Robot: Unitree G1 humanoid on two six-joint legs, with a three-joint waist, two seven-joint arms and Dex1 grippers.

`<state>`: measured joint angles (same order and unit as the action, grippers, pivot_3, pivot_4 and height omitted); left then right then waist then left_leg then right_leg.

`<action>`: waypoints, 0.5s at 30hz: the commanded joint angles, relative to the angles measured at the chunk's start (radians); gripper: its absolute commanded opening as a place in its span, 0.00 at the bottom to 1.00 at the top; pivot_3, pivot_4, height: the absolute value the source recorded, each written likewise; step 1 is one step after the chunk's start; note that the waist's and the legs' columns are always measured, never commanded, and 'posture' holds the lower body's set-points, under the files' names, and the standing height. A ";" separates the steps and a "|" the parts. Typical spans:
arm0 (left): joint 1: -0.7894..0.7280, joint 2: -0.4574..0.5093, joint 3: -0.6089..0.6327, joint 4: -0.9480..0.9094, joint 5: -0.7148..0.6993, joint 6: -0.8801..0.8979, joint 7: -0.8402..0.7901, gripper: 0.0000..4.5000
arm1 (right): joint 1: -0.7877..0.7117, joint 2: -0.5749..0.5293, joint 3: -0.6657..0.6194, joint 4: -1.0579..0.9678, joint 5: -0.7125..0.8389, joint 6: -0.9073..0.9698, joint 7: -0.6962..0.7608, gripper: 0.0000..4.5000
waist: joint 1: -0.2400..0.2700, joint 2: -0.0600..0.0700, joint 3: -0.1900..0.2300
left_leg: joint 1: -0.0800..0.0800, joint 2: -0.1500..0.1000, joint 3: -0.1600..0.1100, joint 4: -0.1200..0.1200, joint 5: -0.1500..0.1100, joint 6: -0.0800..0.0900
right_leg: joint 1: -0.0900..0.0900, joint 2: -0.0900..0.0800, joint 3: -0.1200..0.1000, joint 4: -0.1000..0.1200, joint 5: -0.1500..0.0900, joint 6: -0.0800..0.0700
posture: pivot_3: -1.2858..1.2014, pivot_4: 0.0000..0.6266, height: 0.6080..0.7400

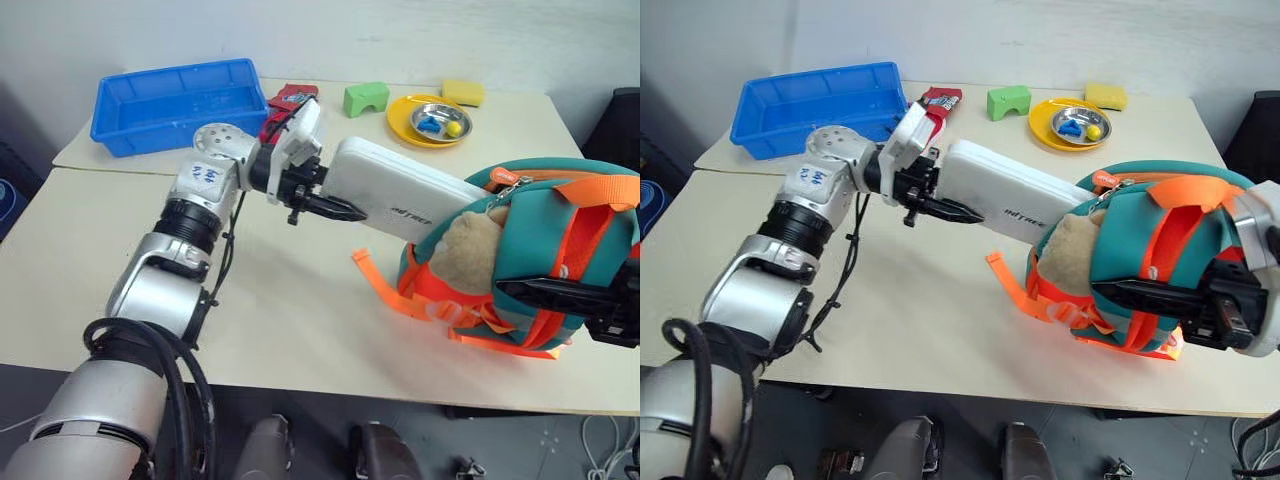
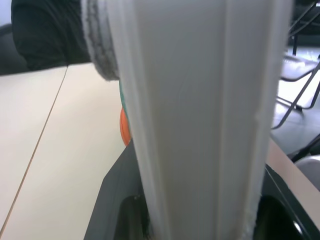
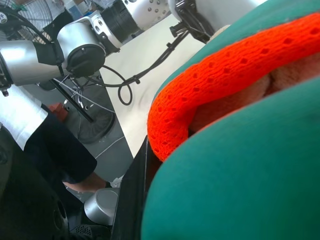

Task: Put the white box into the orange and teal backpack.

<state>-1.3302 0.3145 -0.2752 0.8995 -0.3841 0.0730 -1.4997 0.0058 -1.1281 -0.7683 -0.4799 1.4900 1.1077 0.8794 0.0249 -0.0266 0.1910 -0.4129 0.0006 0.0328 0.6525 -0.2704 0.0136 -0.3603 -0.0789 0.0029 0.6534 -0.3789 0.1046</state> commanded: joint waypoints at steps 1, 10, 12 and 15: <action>-0.037 -0.139 0.019 -0.009 0.037 -0.036 0.035 0.33 | -0.026 0.018 0.025 -0.029 0.002 -0.044 -0.023 0.00 | 0.001 0.000 0.000 | 0.000 -0.001 0.000 0.000 0.000 0.000 | 0.000 0.000 0.000 0.000 0.000 0.000 | 0.52 0.24 1.00; 0.039 -0.344 -0.001 -0.076 0.210 -0.001 0.326 0.55 | -0.003 0.063 0.039 -0.068 0.015 -0.070 -0.080 0.00 | -0.002 0.000 0.000 | -0.009 0.000 0.001 0.006 0.001 0.000 | -0.008 0.000 0.002 0.004 0.002 0.004 | 0.52 0.24 1.00; 0.054 -0.306 0.018 -0.103 0.210 0.021 0.313 0.68 | 0.017 0.071 0.029 -0.080 0.019 -0.073 -0.087 0.00 | -0.002 0.000 0.000 | -0.008 0.000 0.001 0.007 0.001 0.001 | -0.008 0.000 0.002 0.004 0.002 0.004 | 0.52 0.24 1.00; 0.091 -0.225 0.041 -0.157 0.210 0.043 0.289 0.86 | 0.053 0.090 0.011 -0.104 0.027 -0.084 -0.096 0.00 | -0.007 0.000 0.000 | -0.008 0.000 0.001 0.006 0.001 0.001 | -0.008 0.000 0.003 0.005 0.002 0.004 | 0.52 0.24 1.00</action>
<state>-1.2452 0.0610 -0.2599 0.7921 -0.1687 0.1066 -1.1891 0.0530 -1.0468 -0.7172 -0.5639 1.5018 1.0443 0.7970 0.0179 -0.0266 0.1910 -0.4207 0.0007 0.0335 0.6586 -0.2692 0.0142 -0.3688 -0.0782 0.0058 0.6586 -0.3770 0.1081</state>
